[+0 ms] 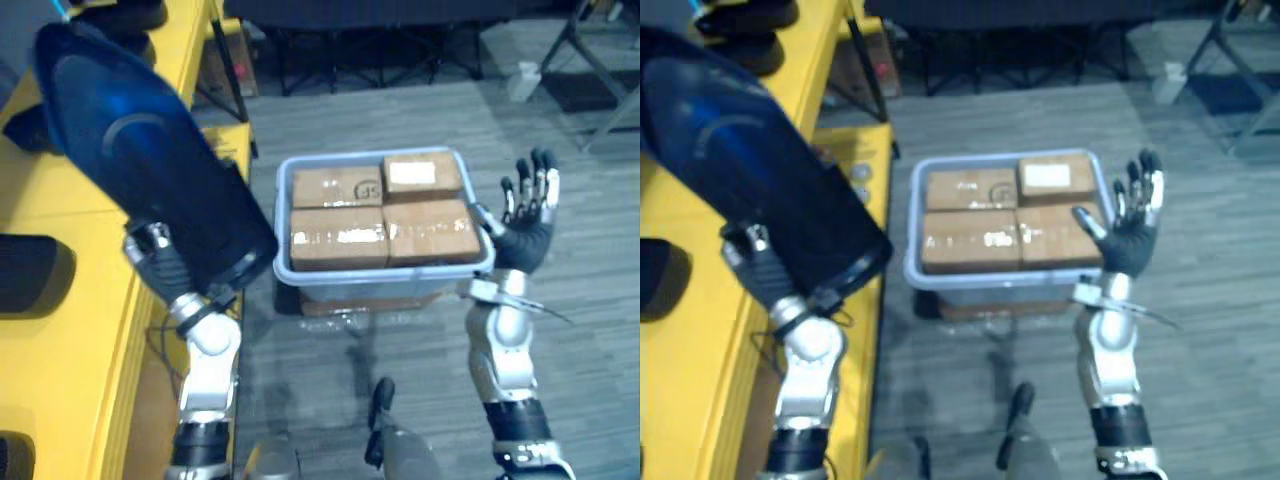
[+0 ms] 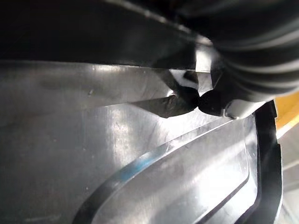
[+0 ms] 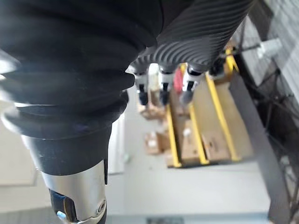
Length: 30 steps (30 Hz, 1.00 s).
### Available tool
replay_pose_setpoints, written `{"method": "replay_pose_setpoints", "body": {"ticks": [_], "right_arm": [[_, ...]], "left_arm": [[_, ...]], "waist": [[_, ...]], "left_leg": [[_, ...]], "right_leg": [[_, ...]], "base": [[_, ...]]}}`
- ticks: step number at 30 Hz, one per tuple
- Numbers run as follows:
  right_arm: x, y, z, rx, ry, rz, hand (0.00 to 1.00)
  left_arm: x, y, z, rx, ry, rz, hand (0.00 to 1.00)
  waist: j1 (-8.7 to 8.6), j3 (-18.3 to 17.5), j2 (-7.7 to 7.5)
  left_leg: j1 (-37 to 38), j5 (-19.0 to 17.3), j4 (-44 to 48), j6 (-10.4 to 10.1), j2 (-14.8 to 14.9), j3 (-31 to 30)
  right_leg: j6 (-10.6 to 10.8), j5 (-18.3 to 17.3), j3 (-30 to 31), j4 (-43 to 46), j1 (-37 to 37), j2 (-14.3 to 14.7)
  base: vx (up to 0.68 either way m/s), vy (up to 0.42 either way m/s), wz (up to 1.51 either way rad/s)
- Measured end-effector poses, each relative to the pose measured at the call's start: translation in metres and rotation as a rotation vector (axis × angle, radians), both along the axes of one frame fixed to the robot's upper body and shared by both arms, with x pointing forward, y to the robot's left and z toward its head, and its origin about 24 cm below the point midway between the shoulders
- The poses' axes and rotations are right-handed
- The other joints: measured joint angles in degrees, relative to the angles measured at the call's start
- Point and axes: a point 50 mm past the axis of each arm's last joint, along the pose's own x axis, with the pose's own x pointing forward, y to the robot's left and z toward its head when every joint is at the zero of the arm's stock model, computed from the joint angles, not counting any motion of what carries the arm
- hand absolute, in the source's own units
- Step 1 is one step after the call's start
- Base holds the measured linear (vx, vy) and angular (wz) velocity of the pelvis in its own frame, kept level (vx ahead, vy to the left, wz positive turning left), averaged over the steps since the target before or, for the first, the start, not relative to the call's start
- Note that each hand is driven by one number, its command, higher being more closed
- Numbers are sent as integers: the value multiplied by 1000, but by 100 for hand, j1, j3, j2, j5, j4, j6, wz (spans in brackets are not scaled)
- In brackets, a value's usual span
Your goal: Walk over and take plastic housings, then place them on the shelf
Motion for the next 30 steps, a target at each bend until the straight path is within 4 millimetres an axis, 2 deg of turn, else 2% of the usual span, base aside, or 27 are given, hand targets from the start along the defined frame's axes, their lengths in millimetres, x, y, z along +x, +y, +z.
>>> {"method": "replay_pose_setpoints", "body": {"ticks": [4,8,11,13,15,18,20,22,25,27,28,29,30], "right_arm": [[1,16,-3,18,3,82,0],[6,42,-11,32,46,180,0],[11,48,-22,39,112,193,0],[12,51,-26,43,132,194,0],[12,50,-28,46,145,167,0],[14,54,-35,5,188,123,0],[15,55,-35,-21,198,97,0],[15,53,-35,-35,200,78,0],[17,39,-35,-30,215,28,0],[11,16,-39,-29,234,-53,0],[9,12,-39,-26,230,-66,0],[4,8,-36,-24,216,-81,0],[4,8,-35,-31,208,-80,0]], "left_arm": [[-28,31,-8,11,40,147,100],[-75,69,-18,41,112,357,100],[-108,81,-26,40,164,459,100],[-124,86,-30,37,188,476,100],[-128,87,-31,38,207,450,100],[-139,89,-31,8,185,405,100],[-150,90,-29,4,166,386,100],[-155,86,-27,-3,130,364,100],[-150,77,-3,88,-3,296,100],[-139,69,23,208,-138,201,100],[-137,68,30,241,-172,181,100],[-133,65,47,318,-238,139,100],[-132,65,53,349,-261,123,100]], "waist": [[332,-51,-16],[786,-344,-102],[1086,-425,-187],[1169,-483,-288],[1192,-492,-337],[1423,-521,-428],[1443,-549,-510],[1445,-551,-512],[1361,-541,-515],[1204,-503,-467],[1182,-469,-468],[1084,-368,-506],[1030,-295,-521]], "left_leg": [[78,146,-168,-25,22,-441],[64,401,-469,-56,-26,-1116],[-49,485,-527,17,-199,-1615],[-254,601,-492,112,-322,-1695],[-423,700,-399,199,-407,-1634],[-458,804,-428,225,-556,-1637],[-557,833,-434,264,-545,-1438],[-571,864,-418,240,-538,-1240],[-663,859,-323,247,-598,-1179],[-653,862,-289,311,-631,-1215],[-611,860,-301,331,-634,-1210],[-458,858,-327,359,-639,-1222],[-357,860,-349,367,-630,-1238]], "right_leg": [[2,-105,-472,-1,297,-23],[57,-220,-1190,45,601,-113],[177,-304,-1773,48,897,-265],[272,-333,-2214,50,1061,-430],[387,-371,-2679,50,1340,-584],[544,-460,-3026,52,1671,-782],[597,-501,-3071,77,1744,-874],[699,-581,-3100,285,1723,-1027],[734,-663,-2930,868,1457,-1324],[695,-682,-2522,1891,1107,-1724],[687,-678,-2340,2189,1001,-1818],[576,-590,-1715,2880,707,-2006],[467,-489,-1377,3180,582,-2051]], "base": [[30,-51,60],[74,-49,85],[39,13,104],[37,82,140],[49,84,158],[57,62,99],[68,59,62],[46,70,22],[33,94,-2],[23,204,12],[34,279,3],[25,254,-1],[-23,269,6]]}}
